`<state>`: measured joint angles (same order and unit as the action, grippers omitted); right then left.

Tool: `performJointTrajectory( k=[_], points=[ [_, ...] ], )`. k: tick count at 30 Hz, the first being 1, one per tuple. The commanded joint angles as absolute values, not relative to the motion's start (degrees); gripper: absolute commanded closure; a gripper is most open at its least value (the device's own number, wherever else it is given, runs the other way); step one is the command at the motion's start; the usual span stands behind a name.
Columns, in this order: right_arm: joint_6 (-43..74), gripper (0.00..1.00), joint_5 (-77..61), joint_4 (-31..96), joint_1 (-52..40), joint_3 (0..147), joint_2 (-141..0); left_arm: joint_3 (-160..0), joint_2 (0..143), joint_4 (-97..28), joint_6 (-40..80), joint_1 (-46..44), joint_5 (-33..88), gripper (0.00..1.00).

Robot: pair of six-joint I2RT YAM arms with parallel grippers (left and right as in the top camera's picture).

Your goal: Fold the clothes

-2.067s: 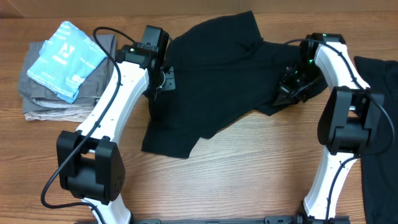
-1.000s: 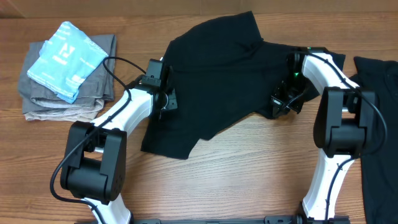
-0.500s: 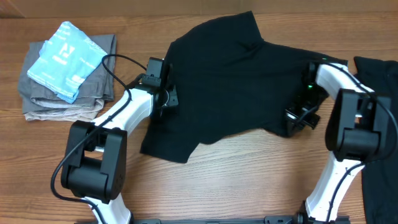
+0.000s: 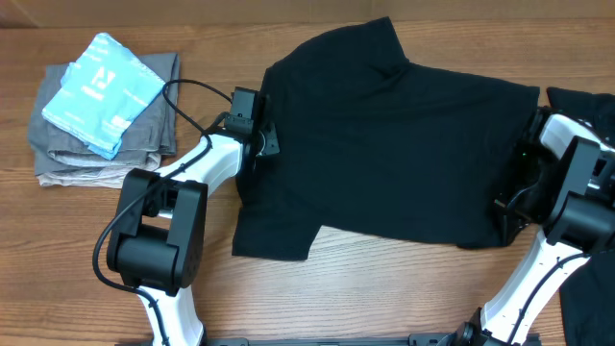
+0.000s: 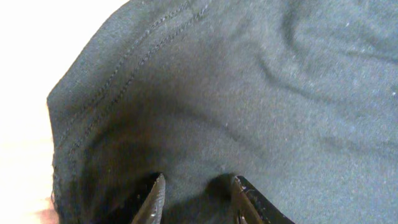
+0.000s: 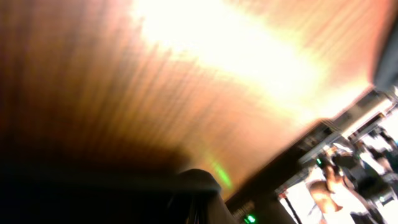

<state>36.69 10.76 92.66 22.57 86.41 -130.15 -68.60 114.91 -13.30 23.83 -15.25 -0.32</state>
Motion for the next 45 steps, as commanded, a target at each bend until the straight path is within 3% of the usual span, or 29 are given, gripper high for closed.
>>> performJointTrajectory(
  k=[1, 9, 16, 27, 35, 45],
  points=[
    [38.8, 0.96, 13.9, 96.2, 22.6, 93.8, -130.5, -67.4, 119.1, -12.9, 21.1, -14.7, -0.7, 0.60],
    [21.6, 0.91, -3.7, 95.2, 22.5, 102.3, -122.8, -69.2, 116.9, -13.3, 20.6, -13.5, -1.1, 0.61],
    [11.7, 0.90, -16.7, 95.7, 22.4, 102.3, -108.9, -71.4, 103.1, -17.3, 21.3, -13.6, -0.8, 0.60],
    [13.8, 0.91, -17.3, 91.5, 20.8, 84.8, -84.8, -71.4, 86.1, -32.4, 28.0, -15.8, 1.3, 0.52],
    [24.6, 0.96, -17.1, 72.9, 21.0, 54.0, -80.9, -70.5, 89.2, -37.1, 30.5, -15.8, 4.1, 0.51],
    [33.8, 0.96, -5.7, 61.5, 21.1, 43.4, -81.5, -70.3, 100.3, -37.1, 28.9, -16.3, 4.5, 0.58]
  ],
)
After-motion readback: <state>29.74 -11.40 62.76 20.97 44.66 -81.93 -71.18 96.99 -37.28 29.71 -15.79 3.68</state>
